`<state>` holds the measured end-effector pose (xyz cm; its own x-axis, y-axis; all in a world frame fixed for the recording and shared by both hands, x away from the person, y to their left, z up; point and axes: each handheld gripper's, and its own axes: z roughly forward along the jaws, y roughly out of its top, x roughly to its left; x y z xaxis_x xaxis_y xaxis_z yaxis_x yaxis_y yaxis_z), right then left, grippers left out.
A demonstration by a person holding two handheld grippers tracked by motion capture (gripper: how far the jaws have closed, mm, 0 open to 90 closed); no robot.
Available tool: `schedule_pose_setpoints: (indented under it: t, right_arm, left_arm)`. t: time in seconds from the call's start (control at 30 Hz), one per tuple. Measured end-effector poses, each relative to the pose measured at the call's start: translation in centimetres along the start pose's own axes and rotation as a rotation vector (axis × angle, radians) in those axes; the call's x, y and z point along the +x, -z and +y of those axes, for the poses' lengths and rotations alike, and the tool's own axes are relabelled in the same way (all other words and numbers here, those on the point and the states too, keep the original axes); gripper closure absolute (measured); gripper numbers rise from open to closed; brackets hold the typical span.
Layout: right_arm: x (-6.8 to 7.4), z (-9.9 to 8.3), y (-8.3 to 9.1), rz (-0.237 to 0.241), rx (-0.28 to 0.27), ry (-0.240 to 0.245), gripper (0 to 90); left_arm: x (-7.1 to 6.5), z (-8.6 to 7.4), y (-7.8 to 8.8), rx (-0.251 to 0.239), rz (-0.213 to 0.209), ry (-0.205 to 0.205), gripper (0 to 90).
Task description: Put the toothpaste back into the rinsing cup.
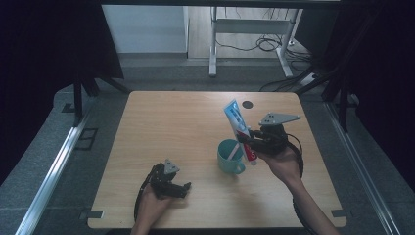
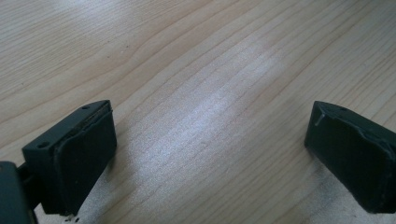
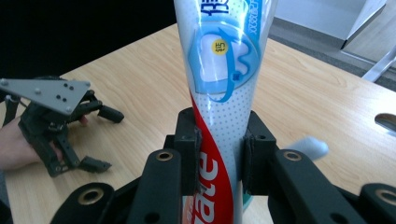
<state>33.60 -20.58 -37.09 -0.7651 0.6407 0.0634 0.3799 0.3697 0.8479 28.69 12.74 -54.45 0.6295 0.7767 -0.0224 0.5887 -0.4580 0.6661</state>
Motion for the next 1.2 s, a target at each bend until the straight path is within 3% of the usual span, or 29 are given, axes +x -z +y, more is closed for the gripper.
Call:
schedule_pose_setpoints:
  t: [0.6,1.2]
  right_arm:
    - [0.6,2.1,-2.9,-0.013,-0.03,0.005,72.1]
    - [0.3,0.7,-5.9,-0.033,-0.027,-0.011,72.1]
  left_arm:
    - [0.0,0.0,0.0,-0.003,0.0,-0.001,2.2]
    - [0.0,0.0,0.0,0.0,0.0,-0.004,2.2]
